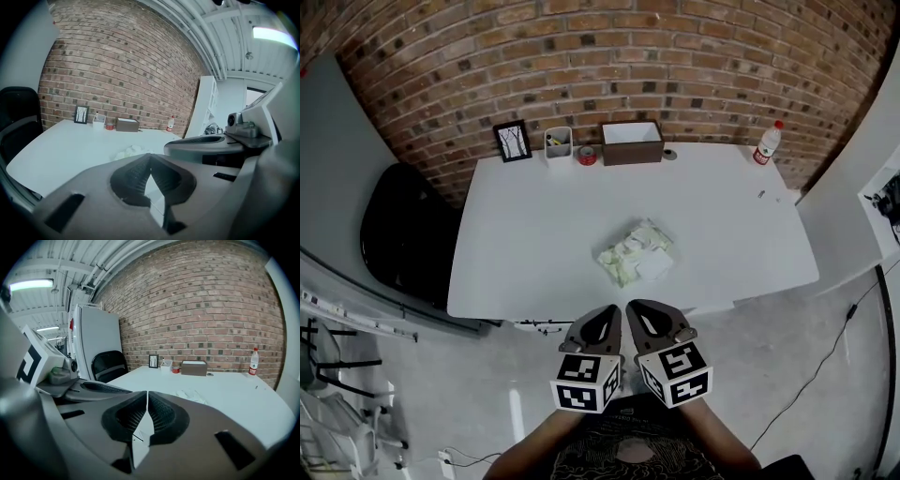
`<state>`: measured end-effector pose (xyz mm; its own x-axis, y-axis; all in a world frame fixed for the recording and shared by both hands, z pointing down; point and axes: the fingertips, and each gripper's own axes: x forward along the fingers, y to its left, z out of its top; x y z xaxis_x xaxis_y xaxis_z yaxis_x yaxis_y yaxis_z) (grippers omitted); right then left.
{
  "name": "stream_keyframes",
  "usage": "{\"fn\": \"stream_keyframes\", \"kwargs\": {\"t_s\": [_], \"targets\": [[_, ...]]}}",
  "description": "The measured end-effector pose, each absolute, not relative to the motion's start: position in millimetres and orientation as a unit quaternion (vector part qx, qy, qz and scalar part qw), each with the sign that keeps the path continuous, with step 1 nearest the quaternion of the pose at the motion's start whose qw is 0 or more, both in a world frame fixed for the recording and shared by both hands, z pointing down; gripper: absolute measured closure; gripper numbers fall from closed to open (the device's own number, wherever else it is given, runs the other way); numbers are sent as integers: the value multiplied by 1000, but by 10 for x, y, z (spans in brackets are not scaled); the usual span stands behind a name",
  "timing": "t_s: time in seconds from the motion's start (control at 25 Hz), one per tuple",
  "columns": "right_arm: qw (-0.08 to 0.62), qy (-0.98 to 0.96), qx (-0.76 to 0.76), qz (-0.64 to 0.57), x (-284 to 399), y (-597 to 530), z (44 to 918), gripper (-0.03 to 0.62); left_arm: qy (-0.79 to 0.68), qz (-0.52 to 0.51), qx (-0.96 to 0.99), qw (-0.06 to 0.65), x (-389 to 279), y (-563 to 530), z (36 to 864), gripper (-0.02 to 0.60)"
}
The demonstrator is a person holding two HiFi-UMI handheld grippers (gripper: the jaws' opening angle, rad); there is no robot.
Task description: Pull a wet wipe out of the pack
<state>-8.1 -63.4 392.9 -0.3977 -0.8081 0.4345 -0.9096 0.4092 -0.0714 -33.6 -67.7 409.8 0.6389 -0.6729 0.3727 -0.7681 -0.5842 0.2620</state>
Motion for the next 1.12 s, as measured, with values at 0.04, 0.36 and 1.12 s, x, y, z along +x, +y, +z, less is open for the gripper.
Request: {"fn": "stream_keyframes", "kwargs": {"t_s": [0.04,0.36,1.12], "targets": [[167,-822,523,151,-77,-655,3934,574,-406,119,883,202,-325,-691,4103,571],[158,-817,534,150,34,-854,3986,573,-402,125,886,192,-224,-891,4136,571],[201,-815,519,162,332,-1688,4400,572,-418,140,871,218,29,-1701,4465,571]]}}
